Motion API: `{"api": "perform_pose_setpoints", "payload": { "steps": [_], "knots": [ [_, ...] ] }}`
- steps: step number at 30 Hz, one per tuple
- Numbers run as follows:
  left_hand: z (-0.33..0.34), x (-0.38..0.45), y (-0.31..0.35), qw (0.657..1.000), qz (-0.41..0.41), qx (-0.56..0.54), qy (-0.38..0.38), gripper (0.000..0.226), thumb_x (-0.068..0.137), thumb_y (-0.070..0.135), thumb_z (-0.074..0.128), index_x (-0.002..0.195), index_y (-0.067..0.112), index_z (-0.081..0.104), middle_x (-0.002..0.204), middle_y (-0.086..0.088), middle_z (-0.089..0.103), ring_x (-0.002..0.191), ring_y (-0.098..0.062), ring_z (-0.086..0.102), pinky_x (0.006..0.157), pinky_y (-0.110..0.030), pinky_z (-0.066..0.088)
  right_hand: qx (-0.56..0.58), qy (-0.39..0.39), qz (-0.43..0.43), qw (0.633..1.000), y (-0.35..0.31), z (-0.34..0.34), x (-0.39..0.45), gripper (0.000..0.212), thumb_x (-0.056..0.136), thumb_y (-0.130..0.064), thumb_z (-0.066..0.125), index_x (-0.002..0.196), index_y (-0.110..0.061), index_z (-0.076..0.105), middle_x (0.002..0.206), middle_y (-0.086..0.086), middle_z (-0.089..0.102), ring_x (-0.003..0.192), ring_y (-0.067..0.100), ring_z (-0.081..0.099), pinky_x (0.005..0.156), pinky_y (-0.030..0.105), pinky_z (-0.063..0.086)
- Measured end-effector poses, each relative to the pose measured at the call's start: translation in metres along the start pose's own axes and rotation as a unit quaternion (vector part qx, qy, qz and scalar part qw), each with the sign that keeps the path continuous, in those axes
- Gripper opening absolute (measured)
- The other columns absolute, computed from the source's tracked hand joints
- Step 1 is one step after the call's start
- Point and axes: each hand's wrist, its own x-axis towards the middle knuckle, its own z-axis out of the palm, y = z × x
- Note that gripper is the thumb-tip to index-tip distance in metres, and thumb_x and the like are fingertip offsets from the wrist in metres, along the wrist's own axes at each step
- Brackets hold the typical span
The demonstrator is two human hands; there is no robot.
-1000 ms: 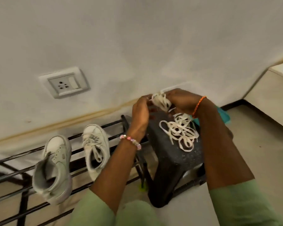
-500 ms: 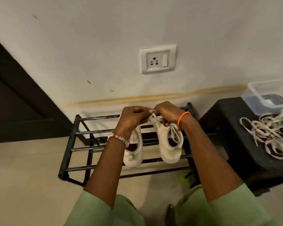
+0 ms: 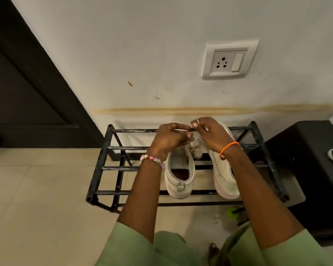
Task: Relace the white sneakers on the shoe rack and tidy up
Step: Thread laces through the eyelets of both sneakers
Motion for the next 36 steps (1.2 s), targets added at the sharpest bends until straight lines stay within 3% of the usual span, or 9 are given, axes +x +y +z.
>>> {"api": "perform_pose_setpoints", "payload": {
  "steps": [3,6,8,12,16,19,25,31,36],
  "knots": [
    [0.005,0.0,-0.004,1.0,0.017,0.016,-0.006,0.017,0.086,-0.011,0.058,0.099,-0.002,0.063,0.078,-0.008,0.068,0.063,-0.011,0.069,0.067,-0.022,0.057,0.026,0.065,-0.012,0.997,0.006,-0.003,0.002,0.025,0.093,-0.024,0.057,0.094,-0.004,0.072,0.088,0.011,0.064,0.077,0.012,0.057,0.071,0.018,0.037],
    [-0.003,0.013,-0.011,0.978,0.089,0.097,0.165,0.014,0.086,-0.002,0.059,0.089,0.009,0.068,0.082,-0.006,0.069,0.071,-0.015,0.068,0.068,-0.027,0.055,0.072,0.114,0.02,0.991,0.017,-0.005,0.009,0.023,0.089,-0.027,0.063,0.089,-0.006,0.074,0.067,0.008,0.063,0.049,-0.002,0.054,0.058,0.014,0.042],
    [-0.009,0.023,-0.018,0.943,0.102,0.215,0.231,0.01,0.085,0.013,0.063,0.085,0.02,0.069,0.093,-0.001,0.069,0.094,-0.018,0.063,0.083,-0.029,0.049,0.025,0.103,0.041,0.994,0.026,-0.002,0.015,0.024,0.093,-0.024,0.059,0.096,-0.005,0.073,0.077,0.014,0.067,0.059,0.005,0.055,0.052,0.013,0.038],
    [-0.006,0.039,-0.038,0.903,-0.037,0.399,0.155,0.008,0.078,0.036,0.063,0.085,0.035,0.067,0.129,-0.007,0.05,0.128,-0.028,0.034,0.099,-0.031,0.026,-0.001,0.035,0.044,0.998,0.035,0.011,0.025,0.022,0.094,-0.007,0.052,0.107,-0.002,0.069,0.095,0.014,0.07,0.087,0.025,0.063,0.073,0.014,0.043],
    [-0.009,0.049,-0.042,0.941,-0.048,0.298,0.149,0.006,0.061,0.031,0.072,0.062,0.03,0.067,0.104,-0.008,0.068,0.103,-0.026,0.062,0.094,-0.038,0.05,-0.022,0.005,0.033,0.999,0.038,0.019,0.026,0.014,0.085,-0.007,0.065,0.096,-0.006,0.073,0.089,0.014,0.072,0.085,0.023,0.067,0.084,0.031,0.053],
    [-0.012,0.05,-0.042,0.963,-0.021,0.244,0.111,0.015,0.07,0.006,0.078,0.067,0.018,0.069,0.082,-0.004,0.07,0.086,-0.019,0.066,0.09,-0.039,0.054,-0.064,0.002,0.016,0.998,0.039,0.022,0.026,0.014,0.086,-0.01,0.063,0.096,-0.007,0.073,0.091,0.012,0.071,0.08,0.015,0.06,0.076,0.023,0.047],
    [-0.021,0.045,-0.044,0.973,0.038,0.215,0.078,0.016,0.07,0.01,0.081,0.073,0.024,0.073,0.086,-0.001,0.072,0.097,-0.02,0.066,0.096,-0.043,0.05,-0.106,-0.011,0.016,0.994,0.038,0.025,0.026,0.016,0.089,-0.014,0.057,0.097,-0.009,0.07,0.097,0.011,0.069,0.085,0.015,0.057,0.07,0.017,0.036],
    [-0.02,0.04,-0.041,0.968,0.067,0.23,0.069,0.017,0.072,0.01,0.08,0.088,0.013,0.076,0.081,0.003,0.067,0.083,-0.008,0.062,0.093,-0.037,0.05,-0.099,-0.023,0.017,0.995,0.04,0.024,0.023,0.015,0.089,-0.016,0.057,0.097,-0.009,0.068,0.097,0.008,0.067,0.082,0.012,0.051,0.07,0.019,0.035],
    [-0.022,0.043,-0.043,0.958,0.084,0.263,0.074,0.017,0.071,0.017,0.081,0.087,0.02,0.076,0.095,-0.006,0.06,0.1,-0.021,0.057,0.09,-0.035,0.048,-0.098,-0.027,0.022,0.995,0.039,0.033,0.022,0.014,0.089,-0.016,0.057,0.095,-0.009,0.067,0.089,0.006,0.063,0.078,0.014,0.051,0.068,0.019,0.034]
  ]
}}
